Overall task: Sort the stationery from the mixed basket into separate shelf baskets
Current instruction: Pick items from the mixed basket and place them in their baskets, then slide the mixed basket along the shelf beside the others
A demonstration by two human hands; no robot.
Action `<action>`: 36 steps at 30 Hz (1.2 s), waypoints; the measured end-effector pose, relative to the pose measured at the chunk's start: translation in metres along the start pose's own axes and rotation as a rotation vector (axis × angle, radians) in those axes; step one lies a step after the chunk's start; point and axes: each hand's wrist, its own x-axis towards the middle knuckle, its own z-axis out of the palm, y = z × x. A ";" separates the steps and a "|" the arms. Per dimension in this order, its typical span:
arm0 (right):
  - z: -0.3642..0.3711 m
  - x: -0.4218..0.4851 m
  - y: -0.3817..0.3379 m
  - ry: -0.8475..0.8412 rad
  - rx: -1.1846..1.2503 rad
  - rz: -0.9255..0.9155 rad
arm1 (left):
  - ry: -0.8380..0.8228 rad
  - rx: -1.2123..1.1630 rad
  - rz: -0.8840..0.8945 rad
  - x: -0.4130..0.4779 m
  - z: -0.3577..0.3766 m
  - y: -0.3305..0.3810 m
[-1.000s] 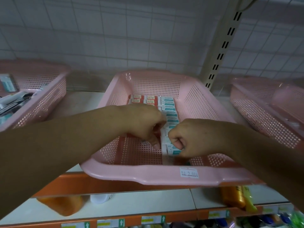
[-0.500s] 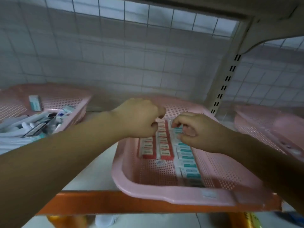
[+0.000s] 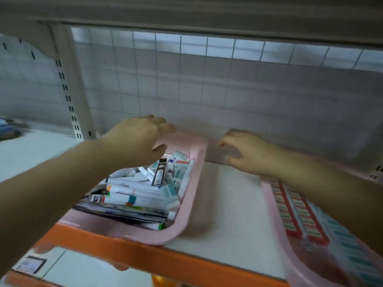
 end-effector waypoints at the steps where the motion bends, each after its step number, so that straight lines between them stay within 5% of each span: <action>1: 0.002 0.013 -0.008 0.008 0.001 -0.017 | -0.005 0.006 -0.026 -0.008 0.002 -0.014; 9: 0.037 0.094 -0.065 -0.180 -0.054 0.000 | -0.043 -0.058 -0.142 -0.053 0.026 -0.090; 17: 0.076 0.131 -0.090 -0.269 0.068 0.223 | -0.156 -0.174 -0.106 -0.055 0.052 -0.108; 25: 0.099 0.133 -0.115 -0.206 0.096 0.281 | -0.520 -0.141 -0.282 -0.027 0.083 -0.090; 31: 0.104 0.134 -0.112 -0.161 0.172 0.308 | -0.451 -0.223 -0.317 -0.026 0.092 -0.094; 36: 0.098 0.137 -0.119 -0.024 0.199 0.249 | -0.206 -0.532 -0.378 -0.025 0.095 -0.104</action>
